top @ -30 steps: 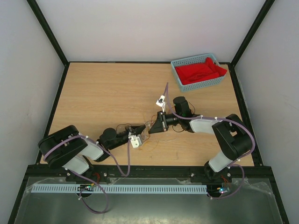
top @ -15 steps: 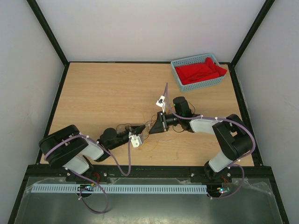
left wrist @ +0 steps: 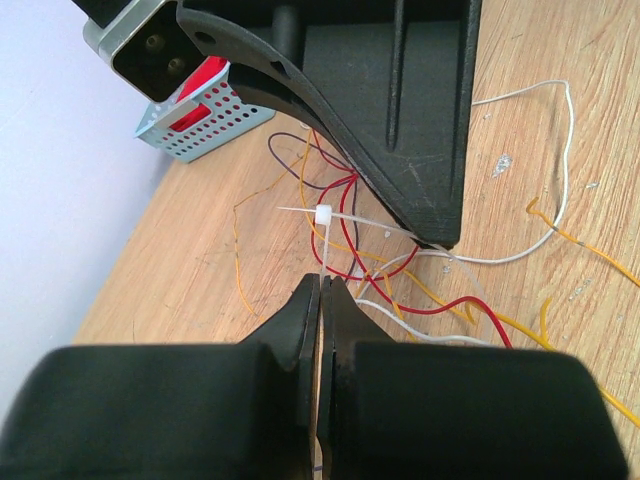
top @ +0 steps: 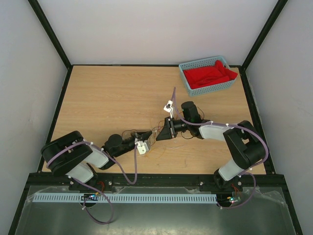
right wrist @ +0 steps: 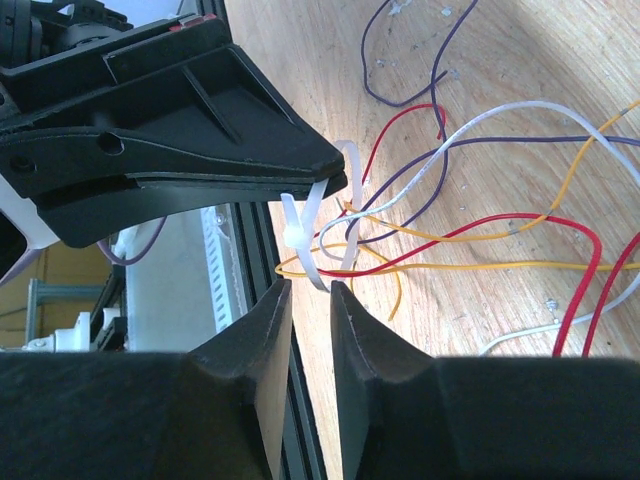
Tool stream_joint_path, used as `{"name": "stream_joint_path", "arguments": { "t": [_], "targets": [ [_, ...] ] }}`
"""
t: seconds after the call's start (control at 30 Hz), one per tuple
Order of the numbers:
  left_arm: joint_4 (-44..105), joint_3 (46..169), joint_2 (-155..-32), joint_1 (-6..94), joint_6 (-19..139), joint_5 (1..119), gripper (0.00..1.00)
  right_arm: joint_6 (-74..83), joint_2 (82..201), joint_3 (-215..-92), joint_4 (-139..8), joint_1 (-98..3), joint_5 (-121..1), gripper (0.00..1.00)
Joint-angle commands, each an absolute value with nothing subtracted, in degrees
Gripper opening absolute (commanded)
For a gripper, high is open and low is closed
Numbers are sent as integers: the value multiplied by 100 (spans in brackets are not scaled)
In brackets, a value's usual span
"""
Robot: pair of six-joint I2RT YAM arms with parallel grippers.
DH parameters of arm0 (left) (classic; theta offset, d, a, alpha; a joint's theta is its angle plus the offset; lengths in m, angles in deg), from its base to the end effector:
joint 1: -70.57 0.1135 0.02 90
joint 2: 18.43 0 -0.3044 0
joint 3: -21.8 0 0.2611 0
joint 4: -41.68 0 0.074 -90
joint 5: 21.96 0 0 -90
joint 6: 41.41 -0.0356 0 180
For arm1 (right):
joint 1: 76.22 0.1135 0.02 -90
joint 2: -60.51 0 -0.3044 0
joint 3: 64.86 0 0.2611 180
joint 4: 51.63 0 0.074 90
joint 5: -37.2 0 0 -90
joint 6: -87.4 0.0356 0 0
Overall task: Zip-tie the wires
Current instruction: Tie the cable at the center of the board.
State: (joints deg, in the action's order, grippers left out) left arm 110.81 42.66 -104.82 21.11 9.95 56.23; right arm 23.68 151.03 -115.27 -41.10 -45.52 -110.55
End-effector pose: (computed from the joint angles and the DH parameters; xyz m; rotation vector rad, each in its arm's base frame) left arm 0.1359 -0.1701 0.1865 1.1678 0.9683 -0.3067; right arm 0.2454 0.1808 0.2038 -0.7651 2.1009 1.6231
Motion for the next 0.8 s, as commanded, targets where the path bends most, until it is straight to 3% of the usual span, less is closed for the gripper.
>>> {"name": "stream_joint_path", "arguments": {
  "t": [0.0,0.33,0.77],
  "targets": [
    [11321,4380,-10528,2135,1053,5644,0,2205,14889,-11721,-4180,-4586,-11065,33],
    [11321,4393,-10543,2143,1097,5641,0,2118,14738,-11818,-4357,-4588,-10801,42],
    [11321,4384,-10517,2161,1176,5613,0,1742,14448,-11919,-4630,-4590,-10193,44]
  ]
}}
